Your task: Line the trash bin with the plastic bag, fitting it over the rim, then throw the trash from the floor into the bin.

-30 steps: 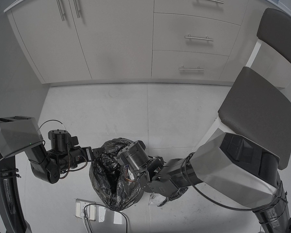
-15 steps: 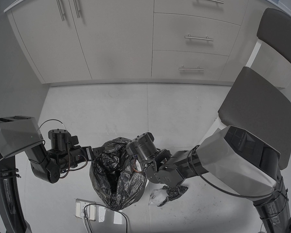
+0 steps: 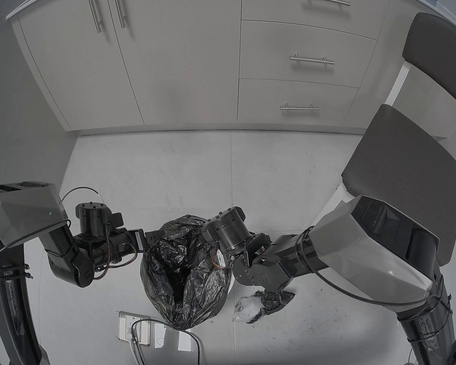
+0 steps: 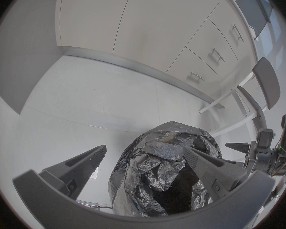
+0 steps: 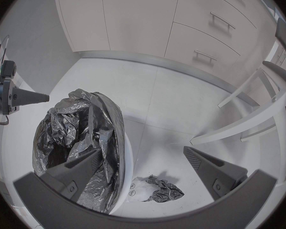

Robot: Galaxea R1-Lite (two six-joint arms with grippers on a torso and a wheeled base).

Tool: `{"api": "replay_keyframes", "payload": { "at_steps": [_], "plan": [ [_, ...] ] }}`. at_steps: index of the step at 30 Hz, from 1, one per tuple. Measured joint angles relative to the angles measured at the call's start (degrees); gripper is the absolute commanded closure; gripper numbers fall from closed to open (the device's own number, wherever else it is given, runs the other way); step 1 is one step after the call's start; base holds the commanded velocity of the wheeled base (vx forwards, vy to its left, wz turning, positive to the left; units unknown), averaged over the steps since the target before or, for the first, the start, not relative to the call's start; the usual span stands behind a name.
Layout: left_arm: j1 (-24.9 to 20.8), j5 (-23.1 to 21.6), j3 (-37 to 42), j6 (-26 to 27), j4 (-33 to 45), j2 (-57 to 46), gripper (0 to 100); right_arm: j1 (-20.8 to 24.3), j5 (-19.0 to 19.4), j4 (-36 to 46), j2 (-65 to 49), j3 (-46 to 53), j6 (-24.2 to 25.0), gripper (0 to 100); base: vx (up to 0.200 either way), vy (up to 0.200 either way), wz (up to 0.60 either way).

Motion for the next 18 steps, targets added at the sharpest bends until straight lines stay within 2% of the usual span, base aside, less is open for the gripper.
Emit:
{"api": "replay_keyframes", "payload": {
  "at_steps": [11, 18],
  "plan": [
    [-0.05, -0.02, 0.15, 0.02, -0.01, -0.04, 0, -0.10, -0.11, 0.23, 0.09, 1.50, 0.04, 0, 0.000, 0.000, 0.00],
    [-0.05, -0.02, 0.13, 0.02, 0.00, -0.09, 0, -0.84, -1.94, 4.11, -0.41, 1.85, 0.13, 0, 0.000, 0.000, 0.00]
  ]
}}
